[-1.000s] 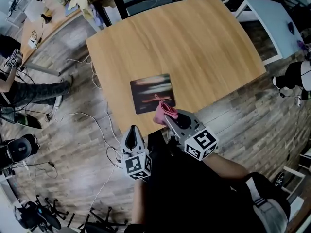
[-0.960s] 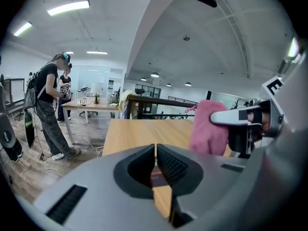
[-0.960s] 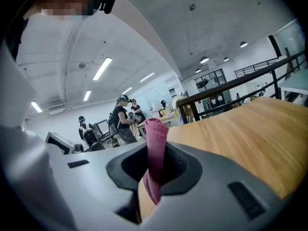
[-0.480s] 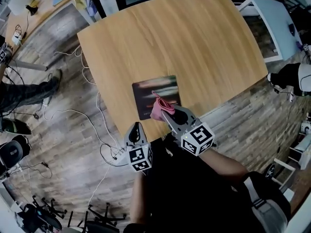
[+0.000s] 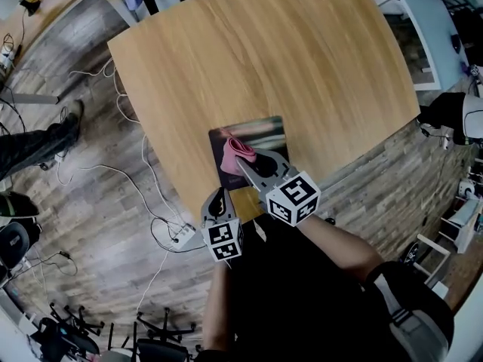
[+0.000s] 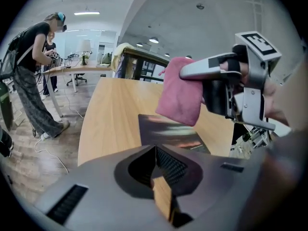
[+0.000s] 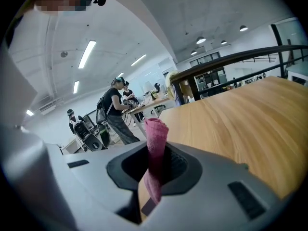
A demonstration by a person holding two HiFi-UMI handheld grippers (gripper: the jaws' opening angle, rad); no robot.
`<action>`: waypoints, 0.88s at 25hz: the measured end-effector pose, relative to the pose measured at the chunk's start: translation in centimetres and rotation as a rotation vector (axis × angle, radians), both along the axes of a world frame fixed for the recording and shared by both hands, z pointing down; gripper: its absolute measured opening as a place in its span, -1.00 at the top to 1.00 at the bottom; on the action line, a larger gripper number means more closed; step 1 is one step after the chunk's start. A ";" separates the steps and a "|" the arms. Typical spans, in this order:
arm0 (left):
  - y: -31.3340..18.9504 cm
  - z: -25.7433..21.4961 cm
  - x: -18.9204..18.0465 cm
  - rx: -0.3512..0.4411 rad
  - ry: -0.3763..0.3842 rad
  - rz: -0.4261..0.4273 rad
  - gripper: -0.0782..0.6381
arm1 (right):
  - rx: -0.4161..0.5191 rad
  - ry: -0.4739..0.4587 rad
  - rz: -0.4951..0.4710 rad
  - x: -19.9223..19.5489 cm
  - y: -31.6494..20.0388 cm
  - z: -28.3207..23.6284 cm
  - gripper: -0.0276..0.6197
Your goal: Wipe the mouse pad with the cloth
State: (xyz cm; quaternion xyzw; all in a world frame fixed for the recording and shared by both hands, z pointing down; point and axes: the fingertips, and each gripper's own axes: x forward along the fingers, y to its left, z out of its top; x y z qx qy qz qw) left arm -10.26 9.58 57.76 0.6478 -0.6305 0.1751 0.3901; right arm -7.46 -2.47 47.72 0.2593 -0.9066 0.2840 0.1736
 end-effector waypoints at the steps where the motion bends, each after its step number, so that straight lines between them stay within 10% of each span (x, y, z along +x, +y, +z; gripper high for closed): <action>1: 0.1 0.4 0.0 -0.010 0.009 -0.004 0.71 | -0.012 0.005 -0.005 -0.5 -0.2 0.6 0.72; 22: -0.1 6.3 2.0 -0.198 0.222 0.055 0.71 | -0.324 0.270 -0.074 -6.0 -1.9 14.7 0.72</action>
